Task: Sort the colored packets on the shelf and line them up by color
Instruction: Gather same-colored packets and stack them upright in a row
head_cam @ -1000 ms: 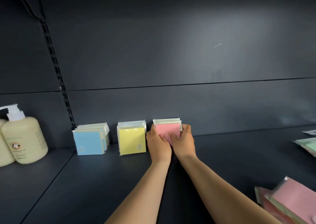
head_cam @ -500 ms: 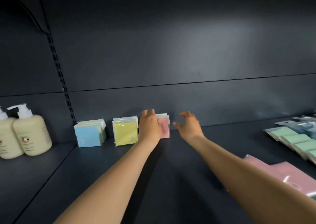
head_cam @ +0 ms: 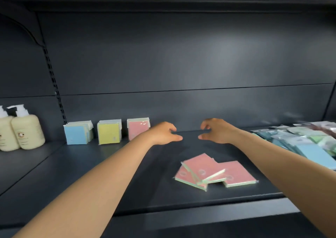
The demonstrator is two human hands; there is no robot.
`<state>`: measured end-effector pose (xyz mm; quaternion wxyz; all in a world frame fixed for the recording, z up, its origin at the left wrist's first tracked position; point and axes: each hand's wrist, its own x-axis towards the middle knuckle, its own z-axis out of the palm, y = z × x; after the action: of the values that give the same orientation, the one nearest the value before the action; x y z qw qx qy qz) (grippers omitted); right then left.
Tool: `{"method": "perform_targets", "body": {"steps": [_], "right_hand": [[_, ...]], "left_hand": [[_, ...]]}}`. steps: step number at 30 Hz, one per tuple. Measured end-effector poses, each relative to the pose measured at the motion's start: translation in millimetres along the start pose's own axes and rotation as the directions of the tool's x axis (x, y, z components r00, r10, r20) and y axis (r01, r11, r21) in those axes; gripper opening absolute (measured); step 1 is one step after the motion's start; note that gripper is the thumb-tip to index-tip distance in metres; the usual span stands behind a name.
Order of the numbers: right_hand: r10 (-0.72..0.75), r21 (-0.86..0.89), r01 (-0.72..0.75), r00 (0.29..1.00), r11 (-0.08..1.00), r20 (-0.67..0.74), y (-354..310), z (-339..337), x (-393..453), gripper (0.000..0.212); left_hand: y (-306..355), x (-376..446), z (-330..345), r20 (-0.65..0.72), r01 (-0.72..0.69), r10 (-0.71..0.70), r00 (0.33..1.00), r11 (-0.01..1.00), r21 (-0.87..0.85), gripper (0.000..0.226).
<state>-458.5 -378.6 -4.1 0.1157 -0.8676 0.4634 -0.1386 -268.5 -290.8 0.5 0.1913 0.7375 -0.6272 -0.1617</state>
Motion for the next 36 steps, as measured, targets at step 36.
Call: {"method": "perform_targets", "body": {"steps": [36], "right_hand": [[-0.255,0.35,0.103,0.87,0.931,0.422,49,10,-44,0.057]], "left_hand": [[-1,-56,85,-0.202,-0.157,-0.621,0.757,0.127,-0.979,0.009]]}}
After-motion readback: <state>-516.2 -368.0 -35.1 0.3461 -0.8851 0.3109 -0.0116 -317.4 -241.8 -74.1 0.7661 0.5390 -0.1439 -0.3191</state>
